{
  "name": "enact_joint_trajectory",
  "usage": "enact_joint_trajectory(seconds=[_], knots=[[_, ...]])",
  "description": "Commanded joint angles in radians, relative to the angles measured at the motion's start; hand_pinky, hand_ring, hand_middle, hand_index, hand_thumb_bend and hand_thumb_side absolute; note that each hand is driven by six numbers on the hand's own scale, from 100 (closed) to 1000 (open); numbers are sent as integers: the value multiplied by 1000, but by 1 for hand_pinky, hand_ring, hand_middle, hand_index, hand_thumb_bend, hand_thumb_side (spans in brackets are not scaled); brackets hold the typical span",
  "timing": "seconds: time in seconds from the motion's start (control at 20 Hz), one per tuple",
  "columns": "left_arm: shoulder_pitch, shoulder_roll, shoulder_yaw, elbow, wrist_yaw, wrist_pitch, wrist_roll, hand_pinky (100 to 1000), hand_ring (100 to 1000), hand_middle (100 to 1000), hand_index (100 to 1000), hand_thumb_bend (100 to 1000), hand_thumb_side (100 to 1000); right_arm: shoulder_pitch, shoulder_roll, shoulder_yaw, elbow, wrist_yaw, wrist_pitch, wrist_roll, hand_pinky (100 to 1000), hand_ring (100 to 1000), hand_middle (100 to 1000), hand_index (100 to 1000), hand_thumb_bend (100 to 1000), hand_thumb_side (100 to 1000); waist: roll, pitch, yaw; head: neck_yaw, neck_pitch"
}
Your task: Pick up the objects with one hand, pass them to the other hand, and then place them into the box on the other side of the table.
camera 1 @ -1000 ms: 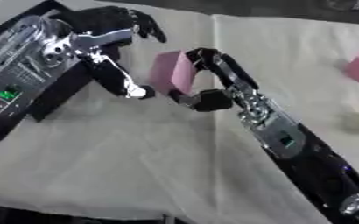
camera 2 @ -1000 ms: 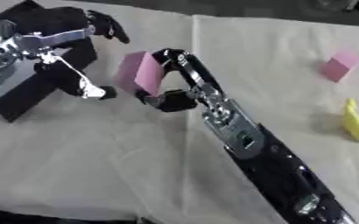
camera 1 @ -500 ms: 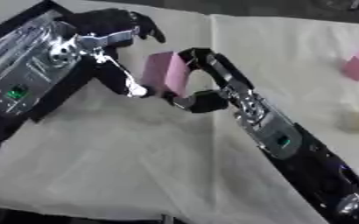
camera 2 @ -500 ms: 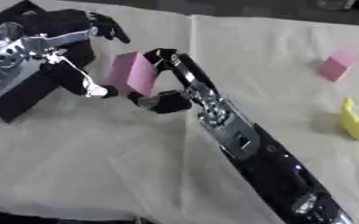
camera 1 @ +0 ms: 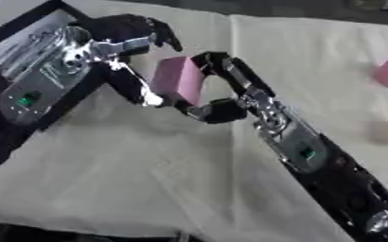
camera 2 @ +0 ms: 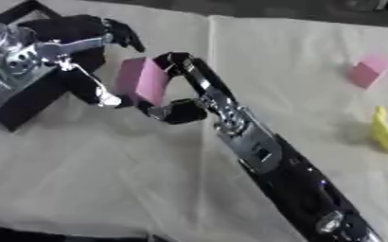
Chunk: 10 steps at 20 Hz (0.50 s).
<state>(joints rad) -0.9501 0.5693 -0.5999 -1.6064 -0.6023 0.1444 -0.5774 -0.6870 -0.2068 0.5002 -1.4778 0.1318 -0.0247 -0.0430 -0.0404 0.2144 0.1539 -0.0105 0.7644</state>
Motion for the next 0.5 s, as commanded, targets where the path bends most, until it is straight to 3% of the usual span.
enact_joint_trajectory(seconds=[0.05,0.35,0.5], knots=[[-23,5,6,-4,-5,-5,-2,856,846,848,889,522,353,-20,1,-2,-23,5,-4,0,801,575,478,590,389,100,6,-15,-1,5,6],[-21,-3,-3,7,-2,-10,-17,854,844,843,884,509,346,-20,5,2,-22,2,-12,2,798,573,476,588,388,100,6,-15,-3,2,6],[-20,-6,-5,13,-7,-15,-14,841,833,819,850,455,318,-19,5,3,-21,0,-13,2,798,573,475,588,389,100,6,-15,-5,4,6]])
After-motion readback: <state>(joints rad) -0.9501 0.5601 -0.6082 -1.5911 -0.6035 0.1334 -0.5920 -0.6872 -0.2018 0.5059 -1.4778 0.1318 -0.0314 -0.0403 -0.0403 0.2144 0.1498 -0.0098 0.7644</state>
